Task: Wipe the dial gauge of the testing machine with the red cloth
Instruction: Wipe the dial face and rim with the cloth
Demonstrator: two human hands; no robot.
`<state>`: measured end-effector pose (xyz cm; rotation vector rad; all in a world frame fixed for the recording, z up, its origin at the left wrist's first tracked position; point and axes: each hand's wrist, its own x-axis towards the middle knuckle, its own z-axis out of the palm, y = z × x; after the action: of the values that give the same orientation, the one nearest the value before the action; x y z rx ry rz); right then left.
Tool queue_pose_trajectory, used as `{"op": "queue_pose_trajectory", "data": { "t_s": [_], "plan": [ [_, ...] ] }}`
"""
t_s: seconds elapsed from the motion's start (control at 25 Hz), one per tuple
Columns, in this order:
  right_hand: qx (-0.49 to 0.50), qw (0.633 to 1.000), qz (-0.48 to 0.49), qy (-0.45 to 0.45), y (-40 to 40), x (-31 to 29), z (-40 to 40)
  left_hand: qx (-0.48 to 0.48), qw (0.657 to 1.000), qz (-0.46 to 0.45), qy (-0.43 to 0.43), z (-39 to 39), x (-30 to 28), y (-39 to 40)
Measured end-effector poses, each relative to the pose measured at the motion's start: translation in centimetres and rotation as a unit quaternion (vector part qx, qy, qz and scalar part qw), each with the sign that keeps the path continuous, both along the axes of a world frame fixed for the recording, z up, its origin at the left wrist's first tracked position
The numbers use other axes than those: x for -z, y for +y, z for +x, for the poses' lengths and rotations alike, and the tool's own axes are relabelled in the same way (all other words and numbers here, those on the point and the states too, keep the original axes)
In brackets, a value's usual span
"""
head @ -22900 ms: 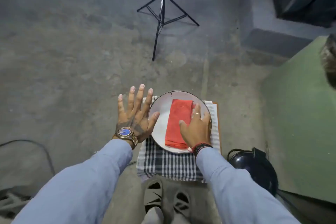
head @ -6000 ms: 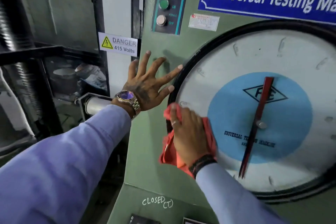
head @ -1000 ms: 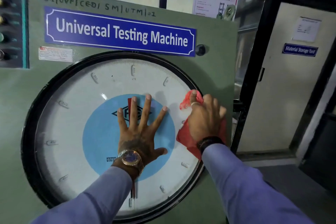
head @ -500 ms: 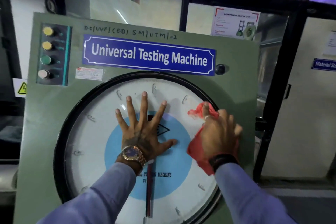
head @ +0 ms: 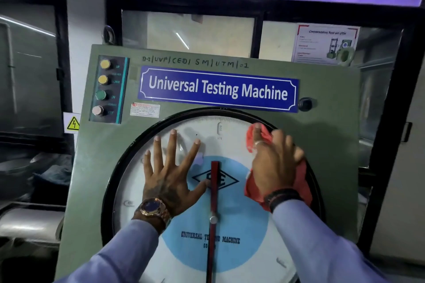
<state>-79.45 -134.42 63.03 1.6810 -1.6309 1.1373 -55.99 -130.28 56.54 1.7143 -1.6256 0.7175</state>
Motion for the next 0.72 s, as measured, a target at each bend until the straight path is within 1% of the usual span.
{"op": "queue_pose_trajectory", "data": {
  "t_s": [0.08, 0.16, 0.24, 0.32, 0.4, 0.48, 0.52, 0.6, 0.64, 0.72],
  "plan": [
    [-0.034, 0.998, -0.022, 0.042, -0.4, -1.8, 3.1, -0.004, 1.000, -0.002, -0.009, 0.3, 0.0, 0.1],
    [-0.037, 0.997, -0.029, 0.056, -0.7, -2.0, 3.4, -0.001, 1.000, -0.014, -0.022, 1.5, -0.2, 0.1],
    [-0.013, 0.998, -0.054, 0.024, -0.4, -1.1, 2.4, 0.000, 1.000, -0.016, -0.022, 3.0, -0.3, 0.3],
    [-0.011, 0.998, -0.067, 0.009, 0.1, -1.3, 5.1, -0.004, 1.000, -0.012, -0.008, 3.5, -0.3, 0.2],
    [-0.056, 0.994, -0.067, 0.065, 0.1, -2.0, 9.6, 0.007, 1.000, -0.026, -0.008, 3.4, 0.2, 0.1],
    [-0.072, 0.989, -0.081, 0.104, -0.2, -2.2, 11.1, 0.024, 0.999, -0.046, -0.016, 4.1, 0.3, 0.1],
    [-0.065, 0.989, -0.097, 0.093, -0.5, -1.9, 10.2, 0.034, 0.998, -0.045, -0.026, 4.8, 0.4, 0.2],
    [-0.034, 0.991, -0.126, 0.026, -0.8, -0.7, 7.4, 0.046, 0.997, -0.036, -0.048, 6.1, 0.5, 0.4],
    [-0.006, 0.993, -0.122, 0.004, -0.7, -0.1, 6.5, 0.046, 0.997, -0.027, -0.053, 6.4, 0.5, 0.4],
    [0.031, 0.996, -0.083, -0.018, -0.8, 0.5, 7.0, 0.047, 0.998, -0.014, -0.050, 6.2, 0.6, 0.4]
  ]
}}
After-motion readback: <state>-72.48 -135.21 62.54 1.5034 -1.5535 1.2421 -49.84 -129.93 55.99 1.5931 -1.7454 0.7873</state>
